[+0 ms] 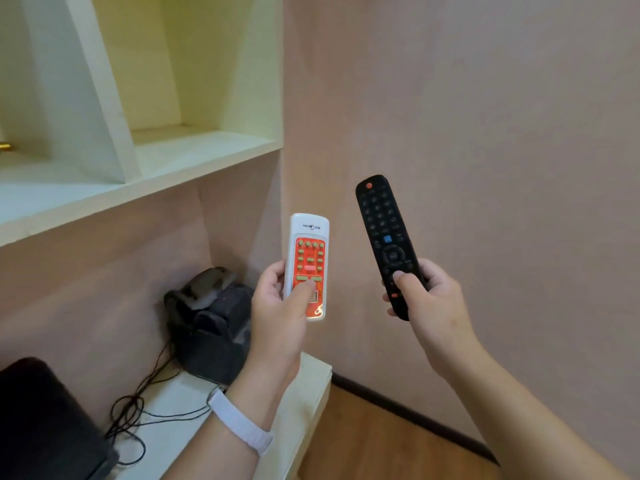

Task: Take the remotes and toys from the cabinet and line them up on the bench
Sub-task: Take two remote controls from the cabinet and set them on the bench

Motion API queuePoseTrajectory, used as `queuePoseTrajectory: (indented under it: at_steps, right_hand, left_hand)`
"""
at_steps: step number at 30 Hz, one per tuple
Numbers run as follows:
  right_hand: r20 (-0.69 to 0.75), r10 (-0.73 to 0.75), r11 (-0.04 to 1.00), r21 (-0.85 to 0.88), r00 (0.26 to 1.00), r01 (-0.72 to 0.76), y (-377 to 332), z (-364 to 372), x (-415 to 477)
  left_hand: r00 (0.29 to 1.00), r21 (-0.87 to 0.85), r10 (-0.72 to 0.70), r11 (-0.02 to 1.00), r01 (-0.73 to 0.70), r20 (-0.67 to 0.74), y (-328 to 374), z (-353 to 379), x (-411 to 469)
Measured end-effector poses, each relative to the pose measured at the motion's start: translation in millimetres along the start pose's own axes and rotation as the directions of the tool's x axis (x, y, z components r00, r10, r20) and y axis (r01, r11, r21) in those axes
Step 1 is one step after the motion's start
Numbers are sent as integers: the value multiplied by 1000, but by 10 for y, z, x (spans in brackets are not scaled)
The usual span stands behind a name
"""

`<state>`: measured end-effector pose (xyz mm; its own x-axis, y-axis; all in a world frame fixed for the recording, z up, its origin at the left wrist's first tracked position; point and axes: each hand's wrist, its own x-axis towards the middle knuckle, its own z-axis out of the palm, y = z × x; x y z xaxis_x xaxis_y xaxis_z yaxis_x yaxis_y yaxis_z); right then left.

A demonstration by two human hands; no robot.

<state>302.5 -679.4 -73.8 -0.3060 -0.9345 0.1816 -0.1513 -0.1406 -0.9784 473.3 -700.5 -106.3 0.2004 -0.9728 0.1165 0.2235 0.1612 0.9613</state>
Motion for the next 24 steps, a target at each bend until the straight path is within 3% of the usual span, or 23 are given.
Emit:
queuePoseTrajectory:
  at_steps: [7,13,24]
  right_hand:
    - [-133,70,997,-12,989,-73,159,-963,-558]
    - [-280,143,985,-51,949,-164,279,-2321,-1394]
    - [-636,242,957,33,733,-288,370,-4462,-3439]
  left_hand:
    - [981,13,-65,998,63,181,-162,639,-748]
    - [933,30,-178,984,178,313,-469,1380,-1625]
    - [665,141,-303,947,288,683,-700,2871,-3995]
